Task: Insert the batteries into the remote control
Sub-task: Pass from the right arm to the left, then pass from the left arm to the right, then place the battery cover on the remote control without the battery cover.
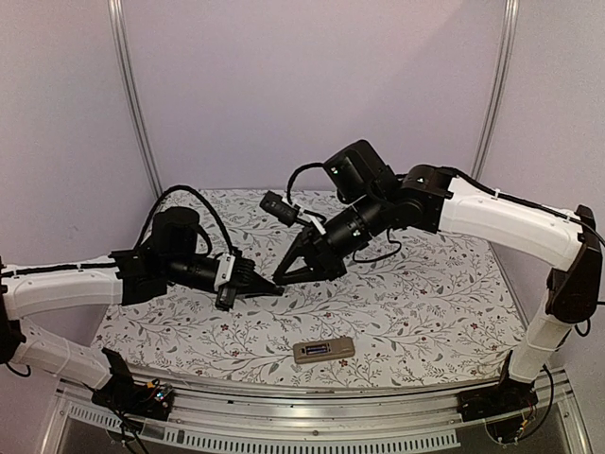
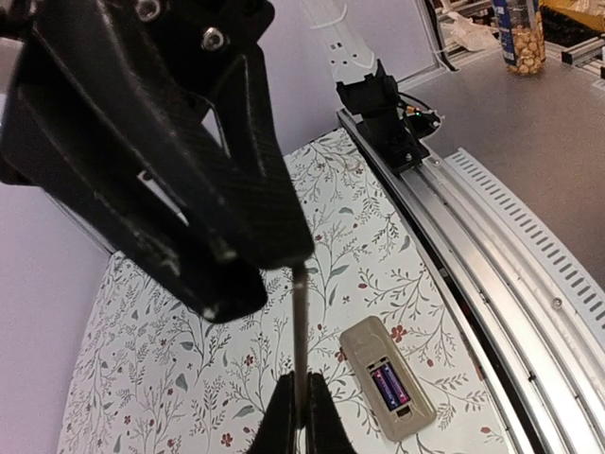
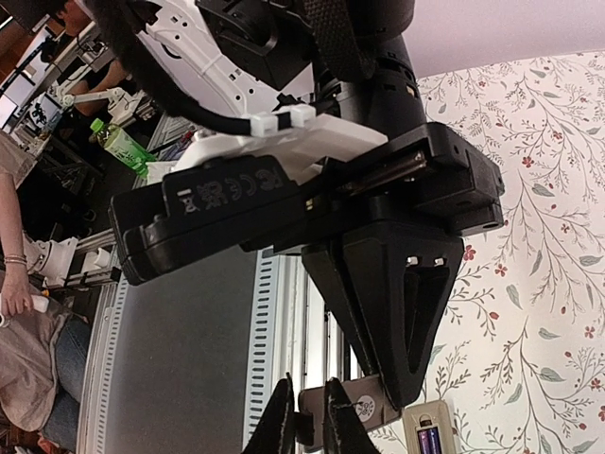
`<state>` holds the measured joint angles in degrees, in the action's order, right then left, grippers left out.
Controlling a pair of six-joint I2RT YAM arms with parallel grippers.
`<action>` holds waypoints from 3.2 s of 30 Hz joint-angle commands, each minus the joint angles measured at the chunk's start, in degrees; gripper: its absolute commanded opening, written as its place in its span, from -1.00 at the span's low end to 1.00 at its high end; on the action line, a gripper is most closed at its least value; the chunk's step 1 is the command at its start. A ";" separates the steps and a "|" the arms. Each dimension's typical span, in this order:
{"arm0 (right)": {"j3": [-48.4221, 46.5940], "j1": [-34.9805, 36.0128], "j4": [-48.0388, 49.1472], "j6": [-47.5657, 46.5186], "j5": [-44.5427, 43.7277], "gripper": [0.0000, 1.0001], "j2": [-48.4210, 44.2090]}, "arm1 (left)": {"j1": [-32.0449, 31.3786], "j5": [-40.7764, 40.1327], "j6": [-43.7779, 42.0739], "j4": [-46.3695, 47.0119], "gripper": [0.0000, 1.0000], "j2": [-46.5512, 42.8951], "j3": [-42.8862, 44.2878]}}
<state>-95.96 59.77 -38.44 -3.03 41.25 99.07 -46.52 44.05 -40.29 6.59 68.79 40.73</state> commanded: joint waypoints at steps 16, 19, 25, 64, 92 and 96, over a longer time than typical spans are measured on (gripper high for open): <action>12.25 0.54 24.63 6.96 -23.40 0.98 -12.72 | -0.95 -17.39 27.89 20.54 -1.00 -3.19 -5.53; 26.21 1.24 43.57 9.78 -37.33 0.98 -19.33 | -1.01 -28.20 34.35 25.81 -1.00 -2.93 -4.77; 34.92 6.27 60.26 8.85 -54.95 0.96 -22.06 | -2.81 -38.64 35.39 30.16 -1.00 -1.40 -4.20; 22.29 7.28 63.19 8.39 -57.25 -0.37 -1.18 | -4.33 -40.98 32.40 33.82 -1.00 2.57 -2.85; 17.85 -1.14 11.62 -11.91 -26.42 -0.71 -6.58 | -2.26 -28.11 43.65 15.51 0.21 -8.70 -10.67; 14.31 -1.14 0.28 -17.85 -19.84 -0.73 -3.06 | -1.36 -15.33 38.49 15.25 0.26 -9.69 -12.54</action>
<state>-77.93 58.04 -19.35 -12.01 11.00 92.88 -48.93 15.16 -0.21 26.61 59.77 29.93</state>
